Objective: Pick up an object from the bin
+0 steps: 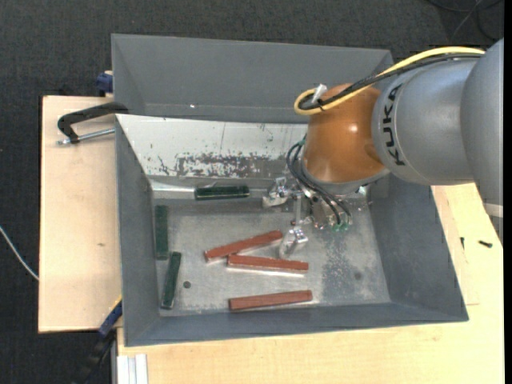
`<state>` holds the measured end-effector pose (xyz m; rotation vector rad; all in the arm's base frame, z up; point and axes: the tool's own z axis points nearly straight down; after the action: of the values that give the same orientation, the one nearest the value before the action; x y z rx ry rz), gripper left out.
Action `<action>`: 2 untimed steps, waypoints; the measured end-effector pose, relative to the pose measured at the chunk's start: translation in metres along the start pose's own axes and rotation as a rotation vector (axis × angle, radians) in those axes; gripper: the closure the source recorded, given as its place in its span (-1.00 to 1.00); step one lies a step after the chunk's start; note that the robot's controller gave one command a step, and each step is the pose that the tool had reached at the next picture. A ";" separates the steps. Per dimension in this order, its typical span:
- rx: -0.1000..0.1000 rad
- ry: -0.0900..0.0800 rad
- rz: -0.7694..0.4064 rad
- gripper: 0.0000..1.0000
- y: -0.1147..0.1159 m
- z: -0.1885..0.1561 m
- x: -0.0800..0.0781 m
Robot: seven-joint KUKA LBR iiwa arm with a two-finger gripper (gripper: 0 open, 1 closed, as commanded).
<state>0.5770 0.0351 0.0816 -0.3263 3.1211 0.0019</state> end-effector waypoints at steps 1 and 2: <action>-0.001 0.002 0.001 1.00 0.000 0.001 0.001; -0.001 0.002 0.001 1.00 0.000 0.001 0.001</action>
Offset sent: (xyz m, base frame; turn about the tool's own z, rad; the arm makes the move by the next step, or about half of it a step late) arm 0.0000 0.0000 0.0000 0.0000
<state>0.5765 0.0349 0.0810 -0.3254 3.1228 0.0025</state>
